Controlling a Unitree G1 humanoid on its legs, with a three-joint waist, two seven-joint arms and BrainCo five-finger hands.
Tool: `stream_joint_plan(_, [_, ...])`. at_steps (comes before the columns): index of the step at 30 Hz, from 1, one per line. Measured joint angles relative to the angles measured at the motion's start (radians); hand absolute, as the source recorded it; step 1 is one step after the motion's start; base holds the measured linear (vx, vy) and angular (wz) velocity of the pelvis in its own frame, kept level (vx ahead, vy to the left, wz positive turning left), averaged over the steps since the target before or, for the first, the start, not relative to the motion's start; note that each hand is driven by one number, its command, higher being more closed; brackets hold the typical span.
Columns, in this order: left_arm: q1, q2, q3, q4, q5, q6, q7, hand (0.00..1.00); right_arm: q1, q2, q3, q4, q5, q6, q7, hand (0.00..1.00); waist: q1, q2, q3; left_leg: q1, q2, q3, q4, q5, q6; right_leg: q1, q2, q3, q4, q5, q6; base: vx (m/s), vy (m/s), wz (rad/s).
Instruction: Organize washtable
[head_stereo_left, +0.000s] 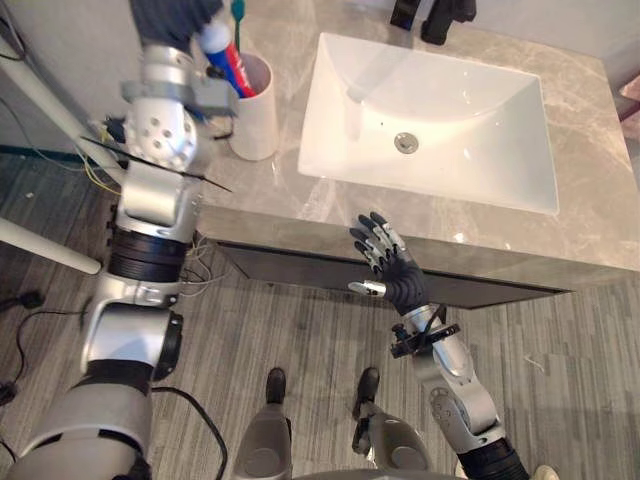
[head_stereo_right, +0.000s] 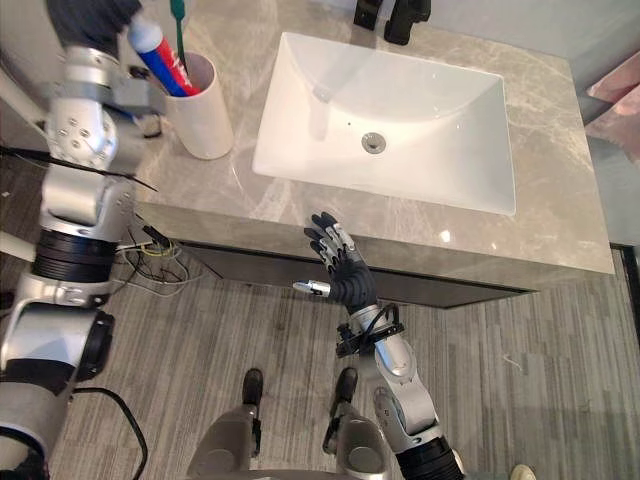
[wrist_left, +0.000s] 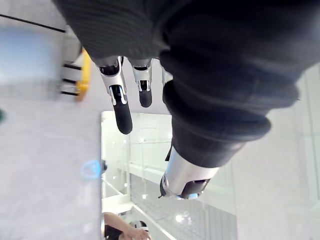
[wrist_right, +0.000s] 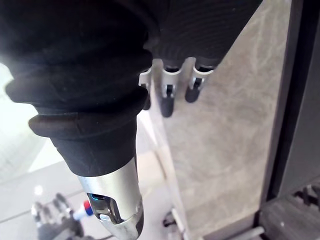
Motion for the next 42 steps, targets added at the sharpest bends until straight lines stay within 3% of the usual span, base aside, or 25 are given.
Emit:
stream_joint_plan(9, [-0.055,0.105,0.016,0.012,-0.018,-0.023,0.008,0.00,0.050,0.000,0.001,0.032,0.004,0.011,0.038,0.00,0.000,0.014,-0.078,0.037,-0.001,-0.017,-0.063,0.032,-0.001,0.031,0.002,-0.025,-0.024,0.000,0.000,0.00,-0.003,0.06])
stream_joint_plan(10, [-0.054,0.109,0.023,0.012,-0.018,-0.026,0.007,1.00,0.054,0.000,0.002,0.036,0.004,0.013,0.039,0.00,0.001,0.013,-0.086,0.038,-0.001,-0.024,-0.071,0.038,-0.002,0.032,0.003,-0.030,-0.025,0.000,0.000,0.01,-0.006,0.16])
stream_joint_plan(14, [0.132,0.075,0.149,-0.131,-0.062,-0.048,0.005,1.00,0.053,0.005,0.000,0.043,0.003,0.023,0.038,0.00,0.000,0.020,-0.106,0.050,-0.002,-0.026,-0.074,0.039,-0.002,0.045,0.002,-0.031,-0.029,0.000,0.000,0.00,-0.001,0.02])
stream_joint_plan(17, [0.469,-0.080,0.217,-0.343,-0.102,-0.057,-0.034,1.00,0.063,0.016,0.000,0.070,0.001,0.025,0.037,0.00,0.005,0.024,-0.138,0.061,-0.002,-0.031,-0.090,0.041,-0.001,0.058,0.003,-0.038,-0.041,-0.001,0.001,0.01,-0.001,0.05])
stream_joint_plan(18, [0.616,-0.171,0.217,-0.409,-0.113,-0.055,-0.061,1.00,0.078,0.022,0.000,0.071,-0.005,0.026,0.037,0.00,0.005,0.025,-0.144,0.067,-0.003,-0.033,-0.095,0.042,-0.001,0.064,0.003,-0.043,-0.047,-0.001,0.001,0.02,-0.003,0.05])
stream_joint_plan(19, [0.750,-0.263,0.195,-0.451,-0.121,-0.042,-0.087,1.00,0.092,0.033,-0.001,0.078,-0.007,0.029,0.037,0.00,0.007,0.024,-0.145,0.073,-0.002,-0.033,-0.099,0.042,-0.001,0.070,0.003,-0.046,-0.048,-0.002,0.001,0.01,-0.004,0.06])
stream_joint_plan(22, [0.943,-0.383,0.059,-0.461,-0.135,0.007,-0.147,1.00,0.100,0.049,-0.001,0.111,-0.013,0.039,0.038,0.00,0.016,0.024,-0.146,0.073,-0.002,-0.032,-0.101,0.042,-0.001,0.070,0.003,-0.049,-0.047,-0.002,0.000,0.00,0.000,0.02])
stream_joint_plan(24, [0.976,-0.405,-0.020,-0.457,-0.134,0.033,-0.192,1.00,0.102,0.050,0.000,0.121,-0.013,0.052,0.038,0.00,0.023,0.025,-0.147,0.075,-0.002,-0.030,-0.104,0.043,-0.002,0.070,0.003,-0.048,-0.046,-0.003,0.000,0.00,0.000,0.00])
stream_joint_plan(28, [0.990,-0.424,-0.054,-0.407,-0.135,0.050,-0.254,1.00,0.103,0.046,0.000,0.122,-0.013,0.063,0.039,0.00,0.022,0.034,-0.153,0.081,-0.001,-0.029,-0.109,0.044,-0.003,0.070,0.003,-0.043,-0.045,-0.003,-0.001,-0.01,0.002,-0.05])
stream_joint_plan(31, [0.990,-0.426,-0.055,-0.336,-0.134,0.073,-0.261,1.00,0.105,0.034,0.001,0.122,-0.013,0.063,0.037,0.00,0.023,0.042,-0.163,0.082,-0.001,-0.028,-0.115,0.045,-0.004,0.067,0.004,-0.043,-0.045,-0.002,0.001,0.00,0.000,0.00])
stream_joint_plan(37, [0.984,-0.419,-0.074,-0.261,-0.131,0.085,-0.269,1.00,0.111,0.033,0.001,0.122,-0.010,0.063,0.034,0.00,0.023,0.031,-0.170,0.082,0.000,-0.015,-0.116,0.045,-0.004,0.061,0.004,-0.028,-0.046,-0.001,0.003,0.02,0.001,-0.05])
stream_joint_plan(42, [0.951,-0.403,-0.074,-0.210,-0.105,0.091,-0.251,1.00,0.112,0.030,-0.002,0.121,-0.010,0.063,0.029,0.00,0.005,0.019,-0.169,0.082,0.000,-0.007,-0.116,0.044,-0.004,0.060,0.004,-0.025,-0.045,0.001,0.005,0.00,0.001,-0.02])
